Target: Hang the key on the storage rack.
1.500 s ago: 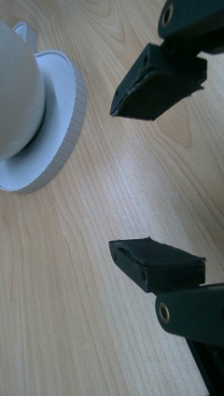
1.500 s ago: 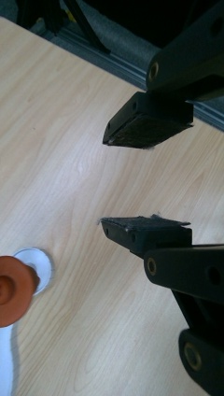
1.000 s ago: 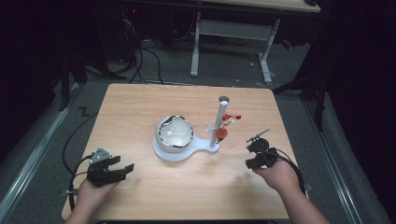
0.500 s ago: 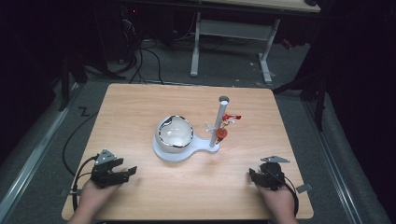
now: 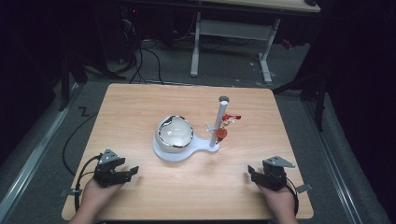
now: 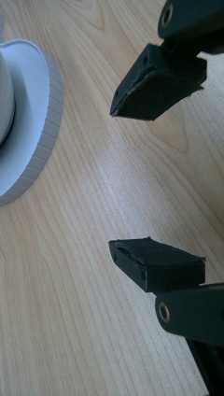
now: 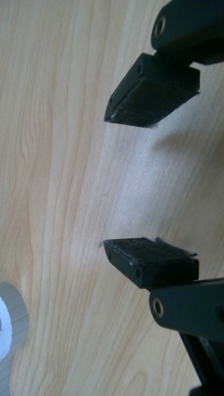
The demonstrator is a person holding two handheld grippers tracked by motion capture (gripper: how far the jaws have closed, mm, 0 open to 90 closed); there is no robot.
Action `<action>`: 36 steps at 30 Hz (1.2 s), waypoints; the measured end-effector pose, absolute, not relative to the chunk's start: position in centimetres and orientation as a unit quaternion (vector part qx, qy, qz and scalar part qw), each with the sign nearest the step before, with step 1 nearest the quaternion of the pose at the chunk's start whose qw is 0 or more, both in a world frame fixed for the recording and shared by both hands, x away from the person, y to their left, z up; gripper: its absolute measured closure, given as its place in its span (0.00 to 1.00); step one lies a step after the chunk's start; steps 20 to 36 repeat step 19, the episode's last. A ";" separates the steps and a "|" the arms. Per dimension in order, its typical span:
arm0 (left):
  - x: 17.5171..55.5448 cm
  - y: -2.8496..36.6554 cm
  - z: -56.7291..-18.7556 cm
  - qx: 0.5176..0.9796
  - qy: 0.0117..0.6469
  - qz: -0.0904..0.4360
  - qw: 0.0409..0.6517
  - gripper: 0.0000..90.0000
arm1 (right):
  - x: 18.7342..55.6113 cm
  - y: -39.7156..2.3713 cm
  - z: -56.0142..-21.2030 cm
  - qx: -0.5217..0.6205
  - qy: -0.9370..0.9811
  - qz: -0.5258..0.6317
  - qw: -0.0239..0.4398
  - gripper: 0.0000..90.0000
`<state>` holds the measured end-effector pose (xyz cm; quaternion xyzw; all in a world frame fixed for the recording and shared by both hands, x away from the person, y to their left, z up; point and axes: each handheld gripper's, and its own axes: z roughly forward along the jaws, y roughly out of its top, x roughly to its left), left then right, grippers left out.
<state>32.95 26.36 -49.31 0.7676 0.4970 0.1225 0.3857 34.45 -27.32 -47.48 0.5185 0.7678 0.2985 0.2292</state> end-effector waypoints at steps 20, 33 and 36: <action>33.7 25.7 -49.2 0.769 0.489 0.120 0.395 0.33 | 33.4 -27.5 -47.7 0.519 0.767 0.293 0.237 0.35; 33.7 25.7 -49.2 0.769 0.489 0.120 0.395 0.33 | 33.4 -27.5 -47.7 0.519 0.767 0.293 0.237 0.35; 33.7 25.7 -49.2 0.769 0.489 0.120 0.395 0.33 | 33.4 -27.5 -47.7 0.519 0.767 0.293 0.237 0.35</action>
